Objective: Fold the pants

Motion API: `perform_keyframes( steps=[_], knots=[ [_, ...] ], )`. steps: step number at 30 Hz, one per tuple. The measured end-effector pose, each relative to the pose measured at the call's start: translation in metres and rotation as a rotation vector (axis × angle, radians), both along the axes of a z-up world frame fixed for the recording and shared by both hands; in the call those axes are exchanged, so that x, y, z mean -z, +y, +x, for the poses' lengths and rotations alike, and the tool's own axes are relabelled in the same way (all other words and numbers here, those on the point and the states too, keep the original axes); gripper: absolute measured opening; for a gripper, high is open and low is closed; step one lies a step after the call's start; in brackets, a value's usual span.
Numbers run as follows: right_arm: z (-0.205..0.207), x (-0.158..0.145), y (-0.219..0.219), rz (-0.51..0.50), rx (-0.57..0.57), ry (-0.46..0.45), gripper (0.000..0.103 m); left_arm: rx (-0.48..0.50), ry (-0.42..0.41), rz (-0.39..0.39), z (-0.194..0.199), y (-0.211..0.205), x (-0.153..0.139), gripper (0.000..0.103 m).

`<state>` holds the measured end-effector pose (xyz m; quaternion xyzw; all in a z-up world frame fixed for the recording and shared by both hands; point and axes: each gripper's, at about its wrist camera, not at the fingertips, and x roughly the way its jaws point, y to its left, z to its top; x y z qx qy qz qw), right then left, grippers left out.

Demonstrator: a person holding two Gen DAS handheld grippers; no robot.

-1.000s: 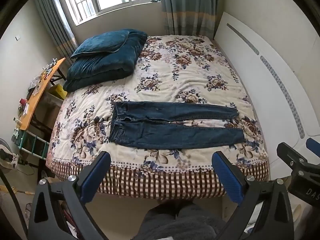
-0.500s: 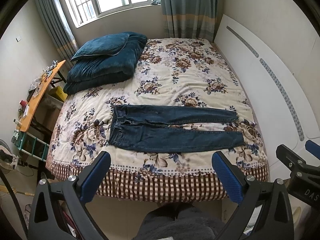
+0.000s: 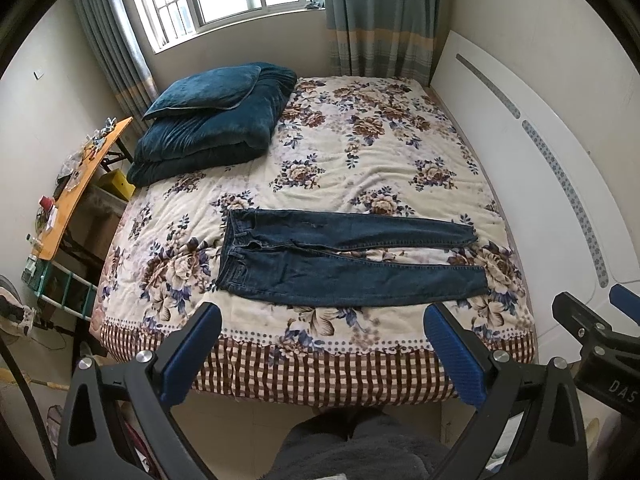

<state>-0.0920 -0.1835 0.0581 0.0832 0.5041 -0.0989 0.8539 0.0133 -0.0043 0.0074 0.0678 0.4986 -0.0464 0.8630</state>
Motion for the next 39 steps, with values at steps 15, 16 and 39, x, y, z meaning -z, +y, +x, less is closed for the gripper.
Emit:
perform_keyframes(
  steps=[15, 16, 39],
  knots=[
    [0.0062, 0.0015, -0.0009, 0.007, -0.002, 0.005, 0.103, -0.008, 0.002, -0.009, -0.0039, 0.0037, 0.0011, 0.103],
    [0.0061, 0.0015, -0.0004, 0.005, -0.001, 0.005, 0.103, -0.007, 0.001, -0.01, -0.0037, 0.0047, 0.0017, 0.103],
    [0.0024, 0.0058, 0.004, 0.015, -0.003, 0.005, 0.103, -0.01, -0.004, -0.01, -0.0048, 0.0072, 0.0027, 0.103]
  ],
)
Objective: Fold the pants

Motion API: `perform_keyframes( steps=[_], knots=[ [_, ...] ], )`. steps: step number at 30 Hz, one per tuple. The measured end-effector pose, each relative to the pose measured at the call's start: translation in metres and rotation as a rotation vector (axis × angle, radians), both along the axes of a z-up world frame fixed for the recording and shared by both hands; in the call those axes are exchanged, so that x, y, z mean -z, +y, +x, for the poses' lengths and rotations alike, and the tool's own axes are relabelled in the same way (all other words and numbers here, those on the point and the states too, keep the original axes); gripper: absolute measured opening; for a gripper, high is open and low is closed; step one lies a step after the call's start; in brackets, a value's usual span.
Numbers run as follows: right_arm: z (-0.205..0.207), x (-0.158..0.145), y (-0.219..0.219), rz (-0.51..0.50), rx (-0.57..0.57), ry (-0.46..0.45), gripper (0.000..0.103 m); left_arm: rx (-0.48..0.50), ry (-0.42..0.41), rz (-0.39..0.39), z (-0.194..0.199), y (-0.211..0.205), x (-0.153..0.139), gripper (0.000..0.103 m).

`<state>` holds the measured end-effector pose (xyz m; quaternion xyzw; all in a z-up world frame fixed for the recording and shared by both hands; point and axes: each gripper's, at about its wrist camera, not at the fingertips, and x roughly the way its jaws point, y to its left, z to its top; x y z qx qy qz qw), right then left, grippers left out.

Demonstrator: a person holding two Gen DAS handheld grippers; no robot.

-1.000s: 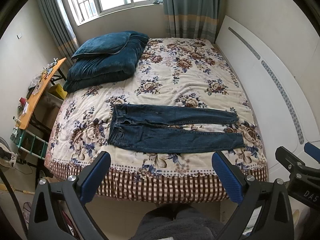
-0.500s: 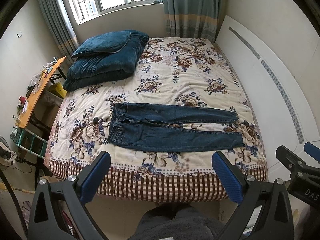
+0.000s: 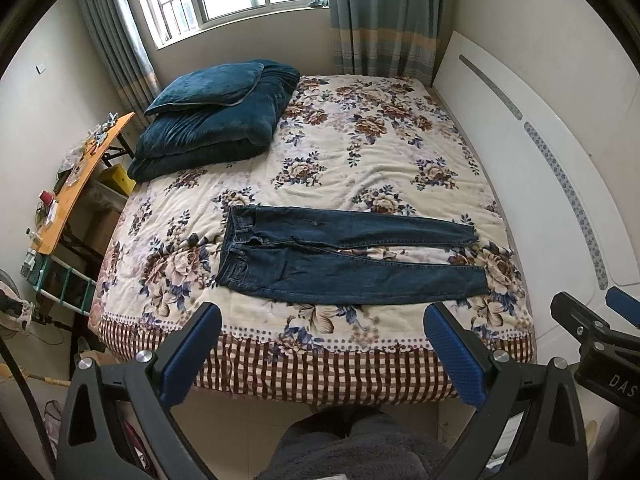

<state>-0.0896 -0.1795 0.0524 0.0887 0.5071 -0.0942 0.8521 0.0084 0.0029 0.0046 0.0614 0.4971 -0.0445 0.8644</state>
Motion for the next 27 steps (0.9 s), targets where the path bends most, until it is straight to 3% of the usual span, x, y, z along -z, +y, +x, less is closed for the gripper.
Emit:
perform_keyframes(
  steps=[17, 22, 27],
  knots=[
    [0.0, 0.011, 0.005, 0.008, -0.002, 0.018, 0.103, -0.002, 0.024, -0.003, 0.002, 0.005, 0.007, 0.103],
    [0.024, 0.042, 0.0, -0.004, 0.004, 0.023, 0.103, -0.023, -0.012, 0.037, 0.038, 0.002, 0.028, 0.103],
    [0.095, 0.101, -0.011, -0.014, -0.048, 0.101, 0.103, -0.055, -0.018, 0.146, 0.108, 0.016, 0.078, 0.103]
  ],
)
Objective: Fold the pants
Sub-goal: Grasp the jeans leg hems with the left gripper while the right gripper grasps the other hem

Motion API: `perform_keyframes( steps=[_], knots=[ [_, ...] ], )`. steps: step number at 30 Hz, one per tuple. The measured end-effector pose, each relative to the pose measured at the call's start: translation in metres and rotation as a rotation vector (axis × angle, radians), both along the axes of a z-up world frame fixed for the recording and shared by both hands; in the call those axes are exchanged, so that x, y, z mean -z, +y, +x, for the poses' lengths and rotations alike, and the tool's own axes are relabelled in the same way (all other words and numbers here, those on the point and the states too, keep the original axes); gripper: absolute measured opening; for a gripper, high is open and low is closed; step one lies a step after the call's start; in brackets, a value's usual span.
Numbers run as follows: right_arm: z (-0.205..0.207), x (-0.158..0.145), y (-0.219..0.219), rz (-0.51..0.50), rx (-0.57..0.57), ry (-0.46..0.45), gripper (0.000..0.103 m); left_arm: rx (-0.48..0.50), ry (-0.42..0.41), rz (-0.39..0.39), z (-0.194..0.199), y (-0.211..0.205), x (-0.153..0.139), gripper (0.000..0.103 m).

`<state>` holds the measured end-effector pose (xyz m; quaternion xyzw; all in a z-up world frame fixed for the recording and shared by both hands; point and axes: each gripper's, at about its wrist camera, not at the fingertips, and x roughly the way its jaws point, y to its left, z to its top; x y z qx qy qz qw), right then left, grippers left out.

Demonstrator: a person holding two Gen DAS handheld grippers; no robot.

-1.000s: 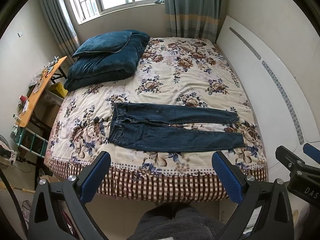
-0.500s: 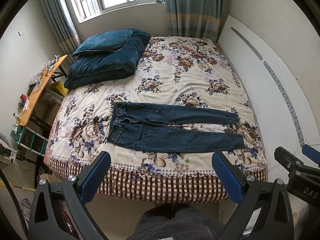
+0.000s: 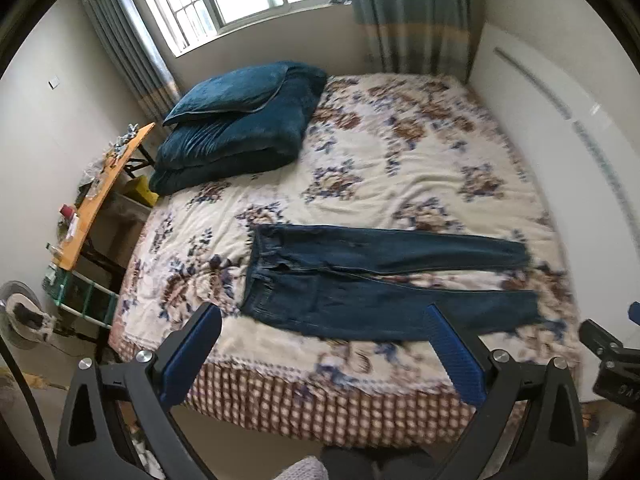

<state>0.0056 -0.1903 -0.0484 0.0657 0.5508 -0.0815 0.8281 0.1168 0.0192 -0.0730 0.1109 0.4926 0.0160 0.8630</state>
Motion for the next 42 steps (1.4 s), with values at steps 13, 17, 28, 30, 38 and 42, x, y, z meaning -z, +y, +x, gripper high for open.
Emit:
perform_keyframes(
  steps=[13, 17, 28, 30, 38, 42],
  knots=[
    [0.28, 0.235, 0.021, -0.016, -0.111, 0.283, 0.103, 0.144, 0.206, 0.122, 0.23, 0.028, 0.205, 0.102],
    [0.352, 0.308, 0.023, -0.036, -0.158, 0.338, 0.103, 0.21, 0.254, 0.16, 0.286, 0.03, 0.275, 0.1],
    [0.463, 0.496, 0.058, -0.113, -0.515, 0.583, 0.103, 0.634, 0.544, 0.233, 0.377, -0.012, 0.462, 0.078],
    [0.476, 0.519, 0.06, -0.123, -0.585, 0.619, 0.103, 0.723, 0.595, 0.253, 0.384, -0.019, 0.485, 0.078],
    [0.498, 0.575, 0.06, -0.076, -0.807, 0.725, 0.091, 0.883, 0.853, 0.232, 0.396, -0.026, 0.532, 0.078],
    [0.5, 0.568, 0.063, -0.01, -0.841, 0.706, 0.048, 0.867, 0.844, 0.186, 0.405, -0.022, 0.519, 0.053]
  ],
)
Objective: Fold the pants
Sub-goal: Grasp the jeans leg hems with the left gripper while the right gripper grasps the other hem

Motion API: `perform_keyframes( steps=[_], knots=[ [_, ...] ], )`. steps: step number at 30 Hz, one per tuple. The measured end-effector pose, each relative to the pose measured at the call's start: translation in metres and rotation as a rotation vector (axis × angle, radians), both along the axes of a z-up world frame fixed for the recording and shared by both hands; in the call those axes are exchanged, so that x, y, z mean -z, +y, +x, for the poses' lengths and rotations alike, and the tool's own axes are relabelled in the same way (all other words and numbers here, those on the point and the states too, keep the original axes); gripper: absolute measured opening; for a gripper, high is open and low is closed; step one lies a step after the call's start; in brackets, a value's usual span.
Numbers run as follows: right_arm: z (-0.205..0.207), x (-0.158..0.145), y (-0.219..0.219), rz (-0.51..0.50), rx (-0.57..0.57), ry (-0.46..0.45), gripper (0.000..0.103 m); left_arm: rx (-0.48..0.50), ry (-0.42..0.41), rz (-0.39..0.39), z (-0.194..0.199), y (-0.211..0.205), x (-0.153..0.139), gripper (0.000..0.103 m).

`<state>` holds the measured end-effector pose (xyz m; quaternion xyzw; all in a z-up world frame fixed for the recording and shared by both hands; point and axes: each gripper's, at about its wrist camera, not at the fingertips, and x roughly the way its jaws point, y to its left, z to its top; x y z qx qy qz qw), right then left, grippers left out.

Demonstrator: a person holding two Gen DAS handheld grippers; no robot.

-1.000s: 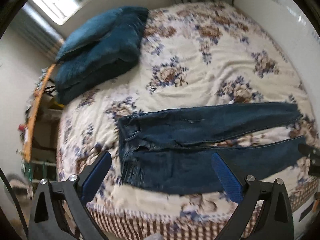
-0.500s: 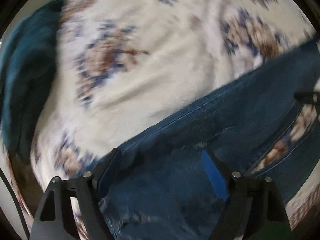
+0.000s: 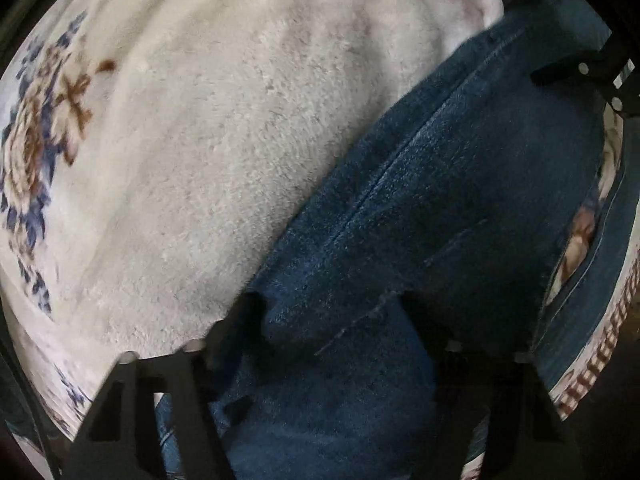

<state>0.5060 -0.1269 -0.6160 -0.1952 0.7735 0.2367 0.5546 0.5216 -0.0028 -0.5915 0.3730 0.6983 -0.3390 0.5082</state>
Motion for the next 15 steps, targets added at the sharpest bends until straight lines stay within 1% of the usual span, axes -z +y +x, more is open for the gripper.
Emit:
perform_keyframes(
  steps=[1, 2, 3, 4, 6, 8, 10, 11, 12, 14, 15],
  knots=[
    [0.0, -0.003, 0.0, 0.003, -0.001, -0.008, 0.038, -0.002, -0.011, -0.003, 0.0, 0.002, -0.004, 0.048],
    [-0.001, -0.008, -0.002, -0.001, -0.004, -0.022, 0.033, -0.011, -0.027, -0.002, 0.0, 0.005, -0.01, 0.038],
    [-0.004, -0.014, -0.004, -0.008, -0.006, -0.036, 0.023, -0.015, -0.045, -0.003, 0.0, 0.008, -0.018, 0.029],
    [-0.006, -0.023, -0.009, -0.008, 0.002, -0.049, 0.018, -0.013, -0.07, -0.004, 0.0, 0.009, -0.024, 0.026],
    [-0.009, -0.038, -0.018, 0.011, 0.044, -0.078, 0.015, -0.035, -0.11, -0.013, -0.002, 0.013, -0.041, 0.019],
    [-0.013, -0.05, -0.025, 0.03, 0.084, -0.103, 0.013, -0.047, -0.138, -0.024, -0.009, 0.016, -0.055, 0.015],
    [-0.02, -0.064, -0.036, 0.052, 0.137, -0.119, 0.011, -0.058, -0.179, -0.041, -0.015, 0.02, -0.073, 0.014],
    [-0.025, -0.072, -0.041, 0.056, 0.151, -0.133, 0.01, -0.073, -0.186, -0.052, -0.018, 0.024, -0.083, 0.013],
    [-0.032, -0.079, -0.047, 0.062, 0.161, -0.142, 0.01, -0.082, -0.211, -0.062, -0.021, 0.028, -0.093, 0.013],
    [-0.048, -0.093, -0.056, 0.077, 0.171, -0.155, 0.009, -0.101, -0.225, -0.076, -0.033, 0.034, -0.107, 0.012],
    [-0.054, -0.1, -0.057, 0.082, 0.179, -0.16, 0.009, -0.119, -0.252, -0.084, -0.039, 0.036, -0.116, 0.012]
  ],
)
